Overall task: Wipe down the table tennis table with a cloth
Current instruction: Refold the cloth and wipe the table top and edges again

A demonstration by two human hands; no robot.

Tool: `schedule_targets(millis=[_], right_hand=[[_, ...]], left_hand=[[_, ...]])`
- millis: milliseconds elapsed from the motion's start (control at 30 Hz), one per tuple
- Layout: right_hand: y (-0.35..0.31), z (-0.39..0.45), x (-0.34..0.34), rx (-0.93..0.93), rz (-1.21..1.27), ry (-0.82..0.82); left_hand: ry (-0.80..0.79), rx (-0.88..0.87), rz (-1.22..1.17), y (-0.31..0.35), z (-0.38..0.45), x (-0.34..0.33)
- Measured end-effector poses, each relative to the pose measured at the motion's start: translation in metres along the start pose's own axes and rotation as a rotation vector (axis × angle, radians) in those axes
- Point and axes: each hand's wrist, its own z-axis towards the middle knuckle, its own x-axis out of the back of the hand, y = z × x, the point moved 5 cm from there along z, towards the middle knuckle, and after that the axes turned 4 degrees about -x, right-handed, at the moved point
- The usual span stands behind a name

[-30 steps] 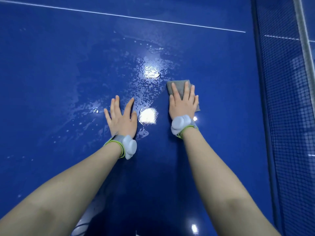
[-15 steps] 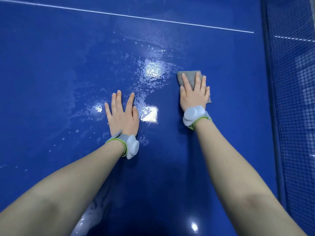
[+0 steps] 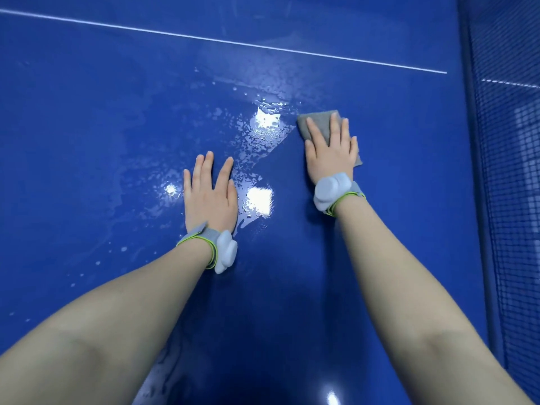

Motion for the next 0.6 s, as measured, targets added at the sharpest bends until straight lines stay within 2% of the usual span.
schedule_targets(millis=[67,100,233,300,367,533,600], right_hand=[[-0.013,0.003,0.000,-0.039,0.012,-0.013],[-0.022,0.002,-0.001,0.004,0.001,-0.032],[-0.047,-0.017,-0.003,0.381,-0.051,-0.061],[-0.041,-0.012,0.001,0.483,-0.069,-0.087],[-0.025,0.007,0.007,0.430,-0.057,-0.091],[0.002,0.052,0.011,0.002,0.024,-0.003],[-0.013,0.050,0.010,-0.030,0.023,0.007]], left_hand=[[0.008,0.003,-0.003,0.000,0.002,0.001],[0.014,0.004,-0.005,0.001,0.003,0.001],[0.036,-0.003,-0.014,0.003,0.005,0.001],[0.053,-0.008,-0.036,0.002,0.006,0.001],[0.066,-0.005,-0.051,0.001,0.007,0.001],[0.089,-0.002,-0.060,0.001,0.008,0.002],[0.093,0.004,-0.070,0.000,0.007,0.001]])
